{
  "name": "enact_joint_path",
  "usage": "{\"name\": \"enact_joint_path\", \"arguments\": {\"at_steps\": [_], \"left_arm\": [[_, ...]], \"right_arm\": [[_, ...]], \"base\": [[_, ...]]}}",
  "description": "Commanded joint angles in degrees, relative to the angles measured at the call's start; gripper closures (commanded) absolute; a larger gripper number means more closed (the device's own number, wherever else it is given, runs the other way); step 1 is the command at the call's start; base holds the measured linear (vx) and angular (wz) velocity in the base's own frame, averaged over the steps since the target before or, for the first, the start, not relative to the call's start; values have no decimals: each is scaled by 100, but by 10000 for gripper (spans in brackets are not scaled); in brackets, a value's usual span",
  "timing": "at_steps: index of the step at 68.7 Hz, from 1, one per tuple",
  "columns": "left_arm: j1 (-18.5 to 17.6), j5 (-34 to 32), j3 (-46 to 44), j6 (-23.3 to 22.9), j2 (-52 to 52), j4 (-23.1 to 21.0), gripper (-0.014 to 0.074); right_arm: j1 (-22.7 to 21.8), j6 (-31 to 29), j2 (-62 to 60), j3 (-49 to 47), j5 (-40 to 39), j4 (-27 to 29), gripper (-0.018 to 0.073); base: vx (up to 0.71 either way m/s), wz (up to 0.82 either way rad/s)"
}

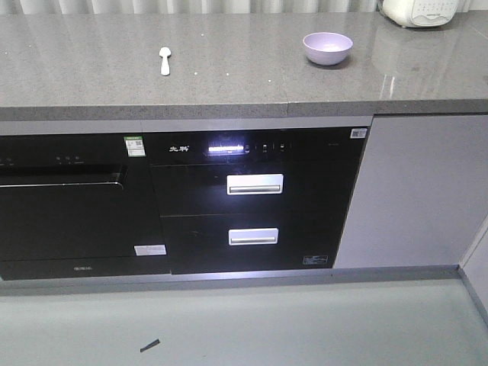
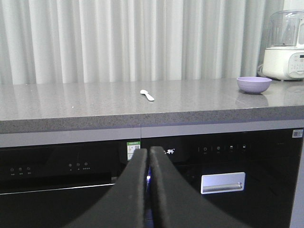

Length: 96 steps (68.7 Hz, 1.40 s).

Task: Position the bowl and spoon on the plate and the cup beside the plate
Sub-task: 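Drive the base toward the counter with the spoon and bowl, then lower both grippers above the pale green spoon and lavender bowl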

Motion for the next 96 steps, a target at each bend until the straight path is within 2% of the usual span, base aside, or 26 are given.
{"name": "enact_joint_path", "arguments": {"at_steps": [1,96], "left_arm": [[-31,-449,-100,-11,-82,-40,603],[-31,-449,-100,-11,-82,-40,603]], "right_arm": [[-35,-28,-48,62,-417,-23,570],[-35,-28,-48,62,-417,-23,570]], "base": [[22,1],[22,1]]}}
